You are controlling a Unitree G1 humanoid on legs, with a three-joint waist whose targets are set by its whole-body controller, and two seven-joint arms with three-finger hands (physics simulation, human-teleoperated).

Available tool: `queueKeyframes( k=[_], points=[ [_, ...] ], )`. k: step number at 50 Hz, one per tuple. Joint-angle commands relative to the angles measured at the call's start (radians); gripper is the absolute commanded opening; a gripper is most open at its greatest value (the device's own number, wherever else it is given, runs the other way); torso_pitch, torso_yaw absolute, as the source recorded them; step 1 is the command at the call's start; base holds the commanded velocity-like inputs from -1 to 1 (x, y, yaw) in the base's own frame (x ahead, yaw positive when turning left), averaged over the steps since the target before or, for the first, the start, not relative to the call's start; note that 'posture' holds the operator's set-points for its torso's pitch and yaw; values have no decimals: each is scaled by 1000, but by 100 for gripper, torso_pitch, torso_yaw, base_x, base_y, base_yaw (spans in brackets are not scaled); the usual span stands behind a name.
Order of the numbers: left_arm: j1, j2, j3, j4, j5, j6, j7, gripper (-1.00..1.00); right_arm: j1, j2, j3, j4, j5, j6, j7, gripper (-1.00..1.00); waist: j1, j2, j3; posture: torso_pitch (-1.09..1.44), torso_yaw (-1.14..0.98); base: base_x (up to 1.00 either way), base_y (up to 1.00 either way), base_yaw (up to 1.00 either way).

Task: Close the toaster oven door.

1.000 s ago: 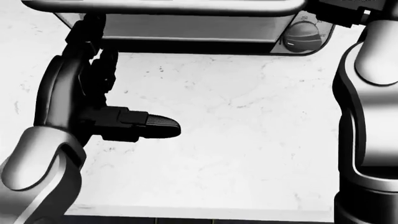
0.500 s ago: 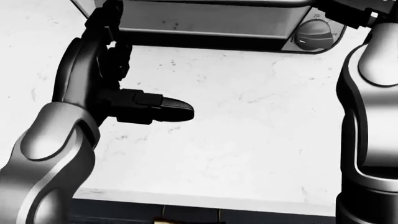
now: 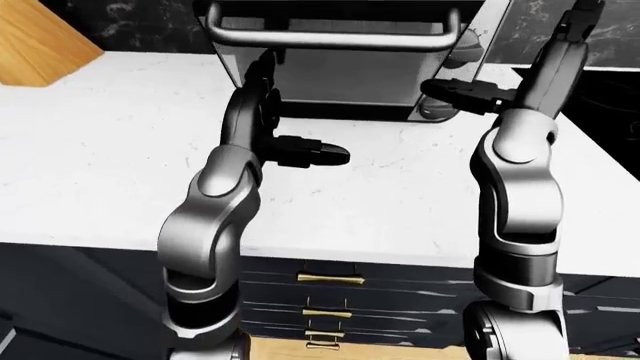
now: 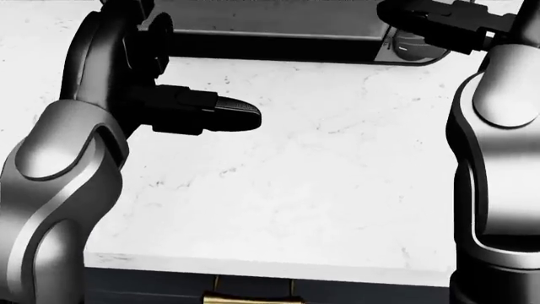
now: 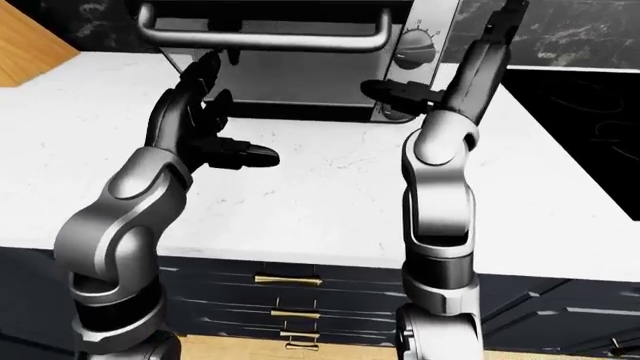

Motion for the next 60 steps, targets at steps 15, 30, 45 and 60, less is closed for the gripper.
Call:
queueKeyframes(
  k=[15, 30, 45, 60],
  points=[
    [-84, 15, -10, 18, -2, -101, -32, 100, -34, -10, -3, -21, -11, -26, 2, 100, -4, 1, -36, 0, 0, 0, 0, 0],
    [-153, 21, -5, 94, 14, -105, -74, 100, -24, -17, -14, -2, -3, -23, -16, 100, -4, 0, -37, 0, 0, 0, 0, 0],
    [-189, 21, -8, 154, 26, -124, -98, 100, -11, -19, -18, -10, 14, -8, -27, 100, -4, -1, -34, 0, 0, 0, 0, 0],
    [-291, 35, 6, 327, 25, -208, -101, 100, -11, -22, -19, -17, 19, 5, -33, 100, -3, -5, -33, 0, 0, 0, 0, 0]
  ],
)
